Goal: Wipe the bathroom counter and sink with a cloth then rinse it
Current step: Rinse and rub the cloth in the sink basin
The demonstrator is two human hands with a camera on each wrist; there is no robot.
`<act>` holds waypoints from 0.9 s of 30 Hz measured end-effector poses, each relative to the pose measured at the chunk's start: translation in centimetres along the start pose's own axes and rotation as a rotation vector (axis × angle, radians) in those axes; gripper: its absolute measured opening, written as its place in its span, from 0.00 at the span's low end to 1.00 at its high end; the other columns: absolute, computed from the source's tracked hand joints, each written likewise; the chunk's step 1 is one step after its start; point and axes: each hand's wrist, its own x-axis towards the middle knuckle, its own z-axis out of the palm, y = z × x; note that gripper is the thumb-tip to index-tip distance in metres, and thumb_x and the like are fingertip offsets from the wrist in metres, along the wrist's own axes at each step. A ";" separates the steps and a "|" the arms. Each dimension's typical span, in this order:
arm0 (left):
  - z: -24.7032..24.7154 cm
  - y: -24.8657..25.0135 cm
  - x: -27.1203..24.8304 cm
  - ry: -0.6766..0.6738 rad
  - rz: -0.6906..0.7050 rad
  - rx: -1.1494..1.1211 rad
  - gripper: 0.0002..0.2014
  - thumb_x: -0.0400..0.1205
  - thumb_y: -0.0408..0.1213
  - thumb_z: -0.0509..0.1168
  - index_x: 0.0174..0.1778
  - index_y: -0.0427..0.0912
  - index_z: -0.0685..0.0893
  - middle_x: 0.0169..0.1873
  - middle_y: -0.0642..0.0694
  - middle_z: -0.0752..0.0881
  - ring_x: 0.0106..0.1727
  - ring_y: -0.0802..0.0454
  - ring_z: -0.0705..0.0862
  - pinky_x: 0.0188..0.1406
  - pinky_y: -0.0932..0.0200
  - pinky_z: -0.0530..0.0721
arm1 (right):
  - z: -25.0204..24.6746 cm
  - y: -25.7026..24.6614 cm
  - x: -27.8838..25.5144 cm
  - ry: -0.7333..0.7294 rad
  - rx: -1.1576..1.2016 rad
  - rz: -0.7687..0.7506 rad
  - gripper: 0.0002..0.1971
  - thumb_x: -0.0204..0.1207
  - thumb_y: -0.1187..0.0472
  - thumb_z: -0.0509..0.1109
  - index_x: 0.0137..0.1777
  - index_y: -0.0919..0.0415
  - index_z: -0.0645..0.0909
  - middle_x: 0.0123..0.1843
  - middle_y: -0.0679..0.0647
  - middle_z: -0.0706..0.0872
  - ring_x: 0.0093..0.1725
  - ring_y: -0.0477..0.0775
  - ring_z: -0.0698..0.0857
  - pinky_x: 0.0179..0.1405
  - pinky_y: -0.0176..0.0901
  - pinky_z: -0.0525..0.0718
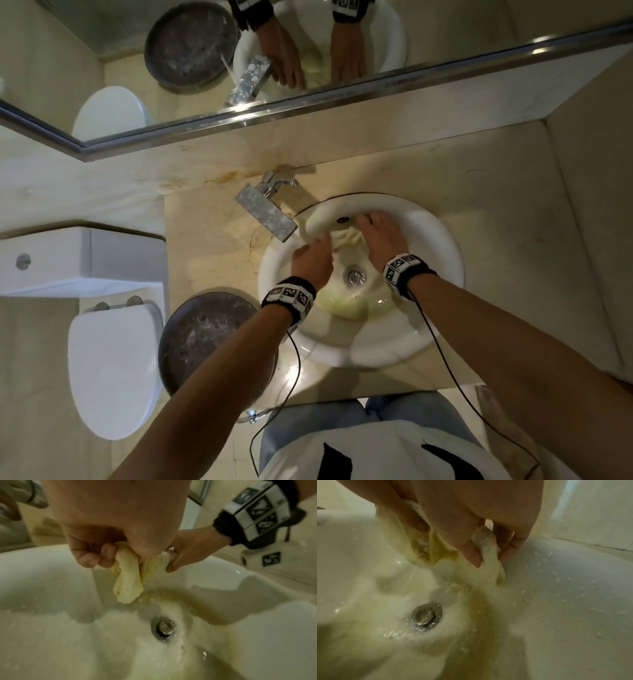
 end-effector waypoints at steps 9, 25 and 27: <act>4.9 1.2 -2.1 -0.483 0.073 0.035 0.11 0.82 0.34 0.59 0.59 0.41 0.80 0.62 0.41 0.83 0.60 0.40 0.84 0.52 0.50 0.82 | 6.8 1.1 -3.7 -0.339 -0.089 0.083 0.30 0.75 0.56 0.73 0.77 0.51 0.71 0.73 0.59 0.72 0.71 0.65 0.75 0.62 0.57 0.84; 5.6 1.6 0.4 -0.465 0.184 0.089 0.20 0.82 0.34 0.61 0.70 0.46 0.80 0.73 0.42 0.77 0.71 0.42 0.76 0.64 0.49 0.80 | 6.8 -1.9 -3.0 -0.418 -0.168 0.027 0.15 0.82 0.62 0.65 0.67 0.55 0.81 0.66 0.57 0.83 0.70 0.60 0.78 0.65 0.55 0.77; 6.2 1.7 0.4 -0.410 0.195 0.061 0.24 0.82 0.34 0.63 0.76 0.45 0.74 0.76 0.44 0.71 0.75 0.43 0.72 0.67 0.48 0.79 | 7.5 -2.0 -2.9 -0.394 -0.065 0.002 0.22 0.81 0.64 0.67 0.75 0.55 0.74 0.71 0.58 0.77 0.74 0.62 0.73 0.65 0.56 0.77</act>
